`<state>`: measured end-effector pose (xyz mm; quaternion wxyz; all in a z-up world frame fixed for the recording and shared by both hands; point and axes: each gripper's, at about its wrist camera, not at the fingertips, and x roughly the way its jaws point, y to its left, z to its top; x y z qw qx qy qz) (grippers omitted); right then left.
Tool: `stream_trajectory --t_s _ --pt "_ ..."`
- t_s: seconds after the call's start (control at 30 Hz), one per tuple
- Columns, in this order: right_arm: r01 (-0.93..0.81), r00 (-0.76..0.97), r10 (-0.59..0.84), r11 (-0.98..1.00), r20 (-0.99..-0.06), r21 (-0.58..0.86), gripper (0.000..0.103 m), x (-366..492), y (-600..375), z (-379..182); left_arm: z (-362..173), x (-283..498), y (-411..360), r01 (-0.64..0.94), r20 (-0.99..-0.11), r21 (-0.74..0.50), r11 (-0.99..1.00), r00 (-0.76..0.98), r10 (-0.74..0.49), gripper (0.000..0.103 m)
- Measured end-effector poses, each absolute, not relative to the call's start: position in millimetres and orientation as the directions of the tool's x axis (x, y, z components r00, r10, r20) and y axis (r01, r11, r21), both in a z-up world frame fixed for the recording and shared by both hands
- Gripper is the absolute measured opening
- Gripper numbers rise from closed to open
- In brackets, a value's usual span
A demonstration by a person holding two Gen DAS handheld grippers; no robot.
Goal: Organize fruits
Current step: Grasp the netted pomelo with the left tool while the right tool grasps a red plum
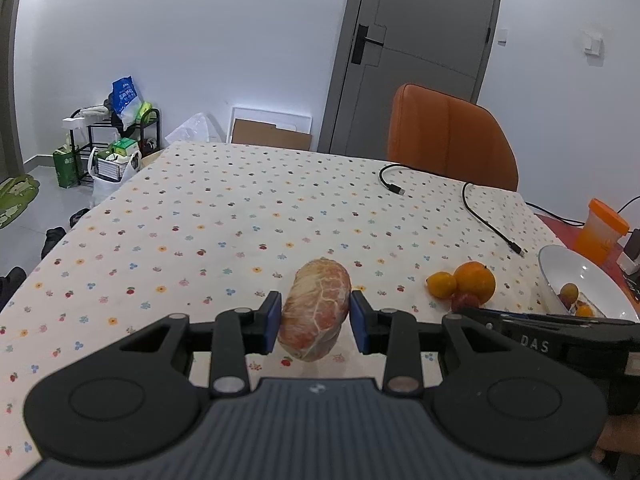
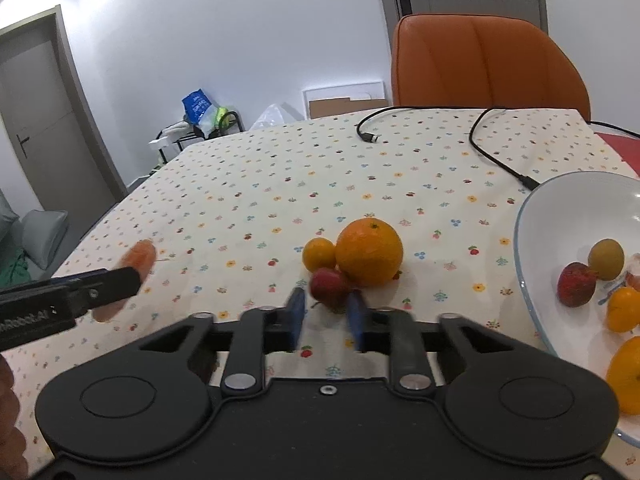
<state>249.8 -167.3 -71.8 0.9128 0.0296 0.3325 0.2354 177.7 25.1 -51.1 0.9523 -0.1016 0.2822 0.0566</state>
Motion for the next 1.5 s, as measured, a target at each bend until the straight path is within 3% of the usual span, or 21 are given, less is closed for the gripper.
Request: stream_trajectory --t_s 0.07,0.1,0.13,0.37,0.53,0.6,0.83,0.97,1.1,1.13,1.17,1.5 --pt "-0.412 0.665 0.459 0.883 -0.589 0.222 0.013 248.5 -170.0 -70.9 -50.3 176.4 23.1 -0.161 -0.546 -0.16 0.974 0.836 0.048 0.035" --pt "-0.417 0.665 0.463 0.881 -0.585 0.223 0.002 246.9 -171.4 -70.1 -49.8 176.0 21.6 -0.158 -0.544 -0.159 0.975 0.838 0.047 0.035" --pt "-0.421 0.665 0.468 0.879 -0.582 0.226 0.0 245.0 -173.0 -69.2 -49.5 175.6 19.8 -0.153 -0.543 -0.158 0.976 0.839 0.044 0.035" --pt "-0.424 0.666 0.475 0.875 -0.575 0.233 0.0 235.2 -183.7 -67.6 -50.3 172.7 8.7 -0.122 -0.54 -0.162 0.979 0.841 0.016 0.035" --pt "-0.414 0.674 0.465 0.881 -0.574 0.228 0.015 233.5 -185.3 -66.9 -52.8 174.5 9.3 -0.122 -0.547 -0.161 0.979 0.837 0.014 0.035" --pt "-0.413 0.676 0.463 0.882 -0.574 0.226 0.027 234.7 -184.0 -67.1 -53.3 174.9 11.7 -0.128 -0.547 -0.159 0.979 0.837 0.02 0.035" --pt "-0.416 0.668 0.465 0.881 -0.581 0.226 0.034 244.6 -173.0 -70.3 -57.7 178.0 24.0 -0.161 -0.557 -0.163 0.973 0.829 0.043 0.035" --pt "-0.415 0.669 0.46 0.883 -0.584 0.22 0.044 250.4 -166.9 -72.3 -60.5 179.2 29.2 -0.173 -0.563 -0.163 0.971 0.825 0.053 0.035" --pt "-0.417 0.669 0.463 0.881 -0.581 0.223 0.043 256.4 -163.0 -72.3 -60.8 179.9 30.8 -0.179 -0.566 -0.163 0.97 0.823 0.057 0.035" --pt "-0.417 0.671 0.461 0.882 -0.581 0.217 0.038 257.3 -162.5 -72.6 -59.9 180.0 30.5 -0.179 -0.563 -0.162 0.97 0.824 0.058 0.035" --pt "-0.419 0.673 0.456 0.884 -0.582 0.208 0.021 257.5 -162.2 -72.9 -59.0 179.6 29.9 -0.178 -0.561 -0.162 0.971 0.826 0.058 0.035" --pt "-0.436 0.678 0.483 0.871 -0.554 0.226 0.021 243.0 -175.5 -59.5 -52.4 178.3 12.6 -0.136 -0.543 -0.161 0.977 0.839 0.027 0.035"
